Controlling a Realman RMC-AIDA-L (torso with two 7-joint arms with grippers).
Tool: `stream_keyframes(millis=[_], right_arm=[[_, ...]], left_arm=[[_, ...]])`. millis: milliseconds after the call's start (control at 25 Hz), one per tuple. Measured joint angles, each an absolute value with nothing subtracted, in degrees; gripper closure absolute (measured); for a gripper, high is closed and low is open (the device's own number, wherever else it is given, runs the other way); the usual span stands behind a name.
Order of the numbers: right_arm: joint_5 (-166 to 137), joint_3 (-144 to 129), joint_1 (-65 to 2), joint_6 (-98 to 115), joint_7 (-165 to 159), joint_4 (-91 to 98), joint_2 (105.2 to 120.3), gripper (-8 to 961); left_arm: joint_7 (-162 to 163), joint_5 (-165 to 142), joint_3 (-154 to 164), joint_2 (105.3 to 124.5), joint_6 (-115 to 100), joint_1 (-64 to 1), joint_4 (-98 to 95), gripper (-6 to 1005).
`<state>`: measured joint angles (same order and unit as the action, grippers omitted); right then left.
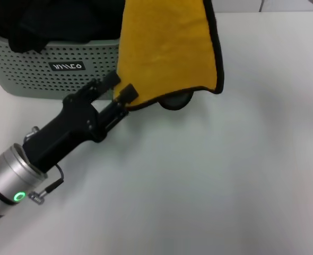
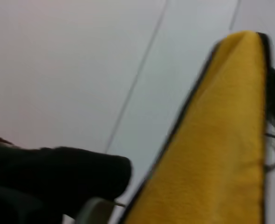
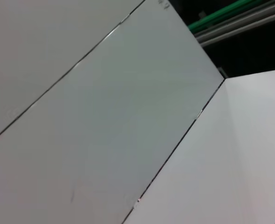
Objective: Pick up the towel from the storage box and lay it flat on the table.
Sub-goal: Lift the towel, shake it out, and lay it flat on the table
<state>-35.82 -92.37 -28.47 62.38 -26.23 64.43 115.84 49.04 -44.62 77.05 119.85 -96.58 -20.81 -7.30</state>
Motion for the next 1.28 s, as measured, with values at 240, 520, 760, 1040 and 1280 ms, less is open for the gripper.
stream_keyframes(millis=[240, 520, 760, 1040, 1280], right_arm=[[-37.8, -92.9, -29.6, 56.4, -26.4, 66.7, 115.96, 938], [-38.2, -93.5, -32.1, 52.5, -26.5, 66.6, 116.14, 938], [-37.9, -93.8, -32.9, 50.8, -26.5, 66.6, 116.2, 937], [-36.8, -97.8, -36.3, 43.6, -26.5, 67.5, 116.21, 937], [-36.3, -100.8, -38.6, 37.7, -26.6, 67.7, 116.18, 936]], left_arm=[[49.6, -53.0, 77.1, 119.88, -97.6, -20.6, -10.3, 411], [50.6, -57.6, 76.7, 119.87, -99.2, -20.5, -11.0, 411], [50.5, -57.9, 76.8, 119.9, -102.1, -20.6, -10.9, 410], [46.2, -51.8, 76.9, 120.86, -99.2, -21.4, -9.0, 410], [43.5, -42.1, 77.1, 120.85, -97.2, -21.7, -5.1, 409]])
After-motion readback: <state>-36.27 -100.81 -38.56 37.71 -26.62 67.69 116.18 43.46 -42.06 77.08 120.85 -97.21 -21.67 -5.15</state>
